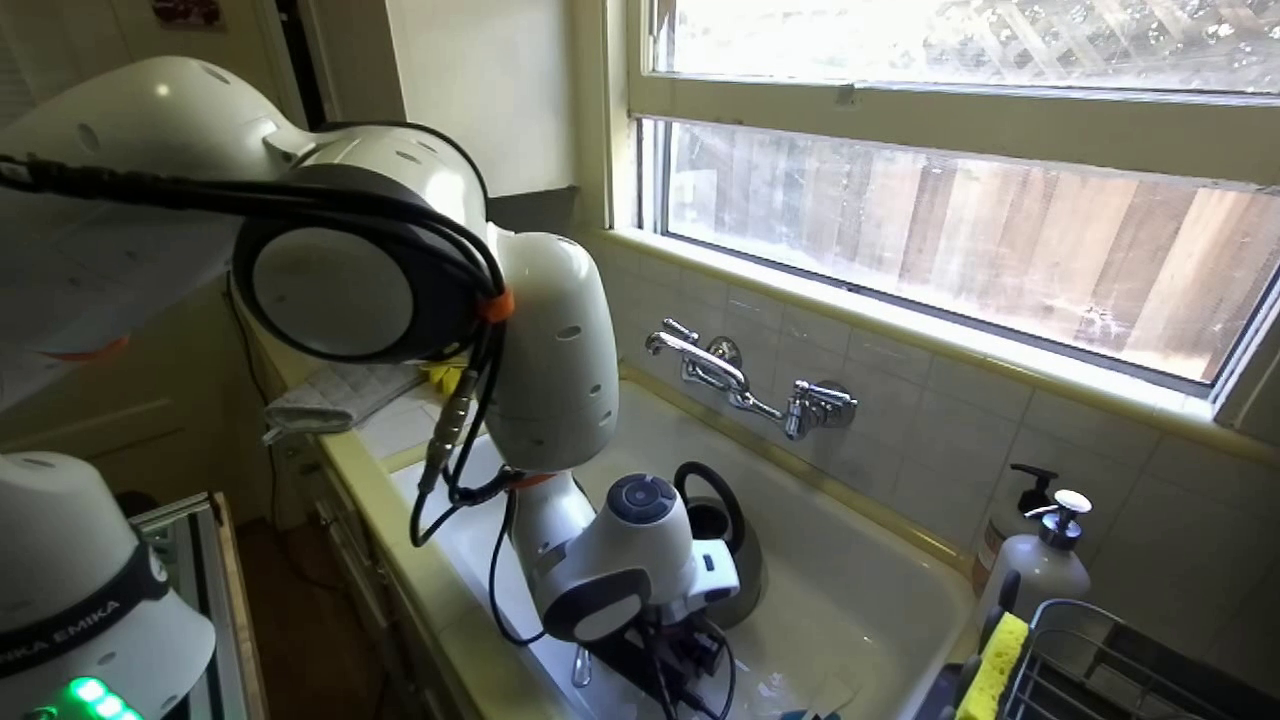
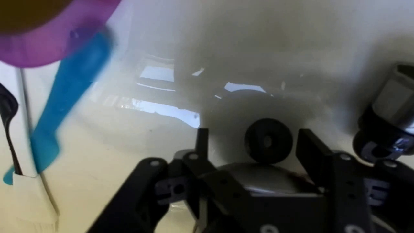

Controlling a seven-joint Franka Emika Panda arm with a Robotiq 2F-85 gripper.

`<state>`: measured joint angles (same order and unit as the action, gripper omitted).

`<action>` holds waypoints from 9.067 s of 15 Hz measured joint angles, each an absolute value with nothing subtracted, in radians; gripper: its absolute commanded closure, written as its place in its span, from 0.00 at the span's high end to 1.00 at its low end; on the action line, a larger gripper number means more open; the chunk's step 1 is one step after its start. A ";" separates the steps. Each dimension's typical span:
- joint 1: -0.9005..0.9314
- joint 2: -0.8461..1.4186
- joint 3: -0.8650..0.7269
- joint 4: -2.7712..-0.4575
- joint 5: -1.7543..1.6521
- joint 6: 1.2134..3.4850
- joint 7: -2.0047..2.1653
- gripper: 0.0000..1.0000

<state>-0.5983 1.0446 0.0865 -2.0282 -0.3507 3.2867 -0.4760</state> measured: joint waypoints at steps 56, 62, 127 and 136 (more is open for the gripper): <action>-0.308 0.580 -0.005 -2.292 -0.253 2.950 -0.513 0.11; -0.321 0.628 0.010 -2.287 -0.241 3.078 -0.438 0.11; -0.206 0.650 -0.097 -2.285 -0.211 3.395 -0.275 0.00; -0.195 0.690 -0.093 -2.262 -0.211 3.450 -0.268 0.00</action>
<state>-0.1954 0.6903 -0.0929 -2.2619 -0.2110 3.4500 -0.2678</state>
